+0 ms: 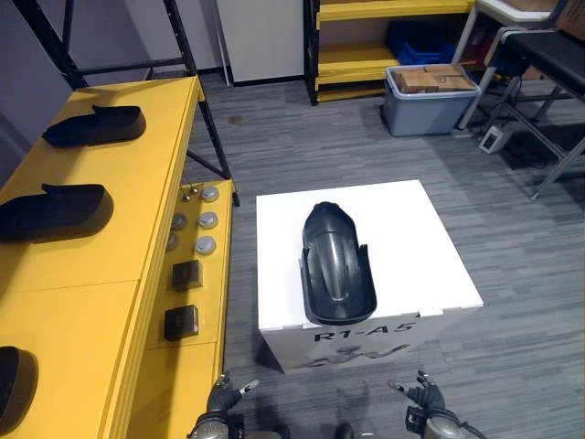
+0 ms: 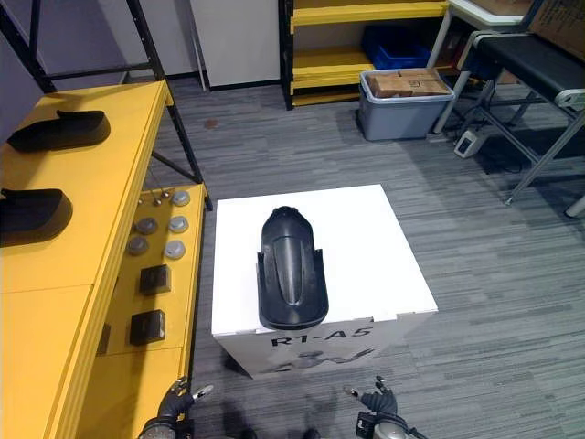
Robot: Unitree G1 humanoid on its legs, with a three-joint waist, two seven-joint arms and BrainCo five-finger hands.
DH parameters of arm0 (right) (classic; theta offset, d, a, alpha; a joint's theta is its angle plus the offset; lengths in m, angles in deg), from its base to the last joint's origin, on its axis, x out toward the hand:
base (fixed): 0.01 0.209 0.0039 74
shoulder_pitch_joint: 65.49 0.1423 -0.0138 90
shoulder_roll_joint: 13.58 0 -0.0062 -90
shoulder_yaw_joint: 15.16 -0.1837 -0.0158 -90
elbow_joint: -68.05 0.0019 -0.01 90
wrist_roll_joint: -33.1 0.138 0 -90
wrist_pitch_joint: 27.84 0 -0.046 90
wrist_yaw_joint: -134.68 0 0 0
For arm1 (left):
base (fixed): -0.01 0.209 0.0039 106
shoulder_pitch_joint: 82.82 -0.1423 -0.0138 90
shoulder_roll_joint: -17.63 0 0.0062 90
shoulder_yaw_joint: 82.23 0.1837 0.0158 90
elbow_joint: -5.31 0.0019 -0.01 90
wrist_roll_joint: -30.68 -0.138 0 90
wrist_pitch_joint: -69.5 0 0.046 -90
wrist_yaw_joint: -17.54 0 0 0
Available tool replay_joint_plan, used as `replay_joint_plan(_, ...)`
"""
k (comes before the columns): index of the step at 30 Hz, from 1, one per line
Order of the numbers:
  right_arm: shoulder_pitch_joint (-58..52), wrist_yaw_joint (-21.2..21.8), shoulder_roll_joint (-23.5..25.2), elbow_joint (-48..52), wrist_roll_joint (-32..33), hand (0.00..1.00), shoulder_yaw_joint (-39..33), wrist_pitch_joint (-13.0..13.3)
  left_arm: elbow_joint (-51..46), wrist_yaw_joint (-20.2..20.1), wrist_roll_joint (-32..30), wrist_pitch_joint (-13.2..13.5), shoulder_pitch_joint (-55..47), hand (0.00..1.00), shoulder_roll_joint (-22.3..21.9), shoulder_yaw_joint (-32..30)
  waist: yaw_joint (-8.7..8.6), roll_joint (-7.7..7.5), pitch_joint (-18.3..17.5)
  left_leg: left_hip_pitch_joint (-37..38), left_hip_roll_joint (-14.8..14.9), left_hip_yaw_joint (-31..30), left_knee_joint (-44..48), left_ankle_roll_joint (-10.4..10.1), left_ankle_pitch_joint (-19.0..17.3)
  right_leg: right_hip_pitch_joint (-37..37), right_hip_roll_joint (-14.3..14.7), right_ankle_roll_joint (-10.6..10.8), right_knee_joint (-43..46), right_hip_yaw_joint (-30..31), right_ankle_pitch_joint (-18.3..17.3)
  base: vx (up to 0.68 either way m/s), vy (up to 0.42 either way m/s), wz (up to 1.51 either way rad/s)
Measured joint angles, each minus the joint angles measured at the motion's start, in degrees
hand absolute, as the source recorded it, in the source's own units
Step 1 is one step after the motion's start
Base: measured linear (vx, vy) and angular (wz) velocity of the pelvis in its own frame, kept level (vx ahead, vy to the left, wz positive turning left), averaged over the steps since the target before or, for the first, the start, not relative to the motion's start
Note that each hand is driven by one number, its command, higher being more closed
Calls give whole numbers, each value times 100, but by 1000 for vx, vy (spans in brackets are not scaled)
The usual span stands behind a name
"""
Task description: Walk over and take plastic housings, then place them on the shelf
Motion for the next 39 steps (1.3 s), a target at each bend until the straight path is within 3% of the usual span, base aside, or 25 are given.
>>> replay_joint_plan(5,-149,-303,-348,733,362,0,-1573,-5,-78,3,0,0,-190,0,12,-181,-22,-89,-106,203,25,88,-225,-14,16,103,26,49,-72,96,-32,54,15,-9)
replay_joint_plan(10,-312,-631,-953,2494,535,0,-2089,-3,-257,-25,0,0,-480,0,-14,-193,-43,-173,-316,279,30,208,-368,-16,49,77,39,70,-72,225,-50,7,13,-12)
replay_joint_plan(12,-308,-694,-1114,3231,567,0,-1909,28,-256,-42,2,1,-537,0,-20,-172,-50,-192,-408,275,31,220,-414,6,63,37,47,69,-72,253,-50,-28,8,-12)
replay_joint_plan(14,-191,-697,-1171,4015,612,0,-1327,224,-238,-56,64,5,-631,0,-17,-131,-102,-240,-489,279,31,217,-469,38,108,-7,58,66,-68,268,-47,-40,-5,-3)
replay_joint_plan(16,-114,-652,-1170,4258,616,0,-957,303,-230,-86,126,6,-657,0,-14,-72,-109,-250,-498,281,31,217,-469,48,117,-7,61,60,-60,274,-41,-38,-4,-1)
replay_joint_plan(20,271,-313,-1171,4913,584,0,517,474,-119,-163,210,14,-657,0,51,201,-63,-252,-501,265,25,210,-467,68,147,-7,81,37,-147,300,51,-40,8,-1)
replay_joint_plan(25,566,239,-1043,5070,342,0,1897,558,-119,-264,208,36,-607,0,94,366,8,-255,-481,140,-37,86,-472,113,228,26,70,41,-388,220,207,-23,17,9)
replay_joint_plan(30,576,430,-758,4909,-48,0,2239,551,-122,-264,199,76,-595,0,99,451,3,-265,-423,113,-68,-128,-481,143,269,172,43,53,-574,5,262,-13,5,25)
replay_joint_plan(35,644,280,-250,4304,-1546,0,2222,105,-122,-247,143,69,-476,0,95,514,128,-269,-306,94,-92,-265,-627,138,384,167,39,29,-638,-122,286,-22,7,13)
replay_joint_plan(39,643,-57,115,4124,-2343,0,2048,-260,-122,-199,70,26,-455,0,75,515,108,-265,-272,67,-94,-371,-695,127,437,203,50,30,-773,-218,360,-2,-3,11)
